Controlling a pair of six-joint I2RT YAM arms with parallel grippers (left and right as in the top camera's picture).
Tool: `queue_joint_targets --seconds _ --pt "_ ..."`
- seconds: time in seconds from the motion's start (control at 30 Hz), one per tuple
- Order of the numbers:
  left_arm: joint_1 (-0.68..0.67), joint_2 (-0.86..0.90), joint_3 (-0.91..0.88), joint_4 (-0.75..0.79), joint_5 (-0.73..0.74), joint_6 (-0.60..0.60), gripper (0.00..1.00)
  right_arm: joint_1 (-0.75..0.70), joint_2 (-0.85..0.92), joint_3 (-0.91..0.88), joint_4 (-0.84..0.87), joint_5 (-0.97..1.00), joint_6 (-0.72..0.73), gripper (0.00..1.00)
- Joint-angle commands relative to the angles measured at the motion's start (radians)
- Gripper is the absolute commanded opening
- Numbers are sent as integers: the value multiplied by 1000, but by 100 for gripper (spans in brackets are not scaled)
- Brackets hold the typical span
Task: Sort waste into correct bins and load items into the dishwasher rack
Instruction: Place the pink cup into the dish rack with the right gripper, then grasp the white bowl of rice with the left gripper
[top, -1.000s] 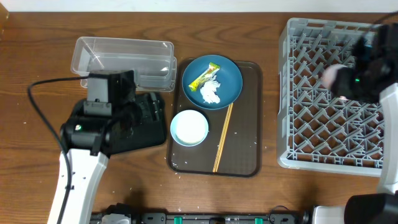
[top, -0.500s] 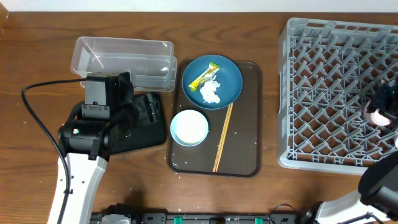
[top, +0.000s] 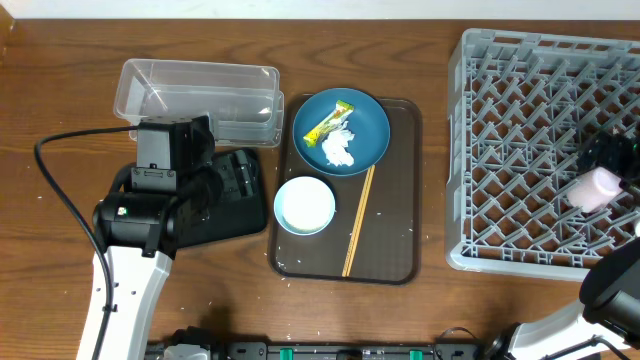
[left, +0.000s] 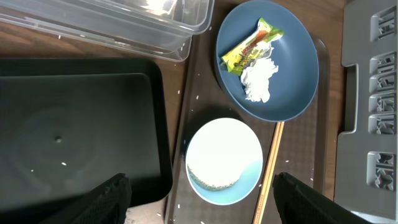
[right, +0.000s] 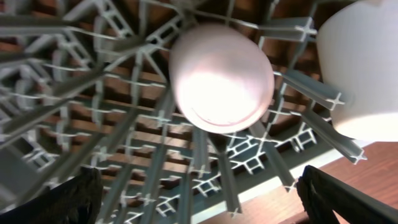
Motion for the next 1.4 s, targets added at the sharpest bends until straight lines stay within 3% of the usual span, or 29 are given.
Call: queue_joint_targets --seconds 0.0,0.37,0.6,0.93,1.23,1.37 --pt "5 6 9 -11 -10 14 76 10 -43 72 -18 -111 8 99" --pt "-29 58 9 -39 -10 14 76 286 -171 80 -24 -213 -66 99" --pt "-200 195 9 18 -10 14 76 439 -171 51 -31 -212 -68 99" --pt "-452 484 9 136 -90 13 74 459 -171 45 -46 -201 -68 99" --pt "-581 659 9 167 -130 13 61 459 -171 45 -47 -201 -68 99" --pt "-604 678 9 167 -196 13 34 459 -171 45 -47 -201 -68 99"
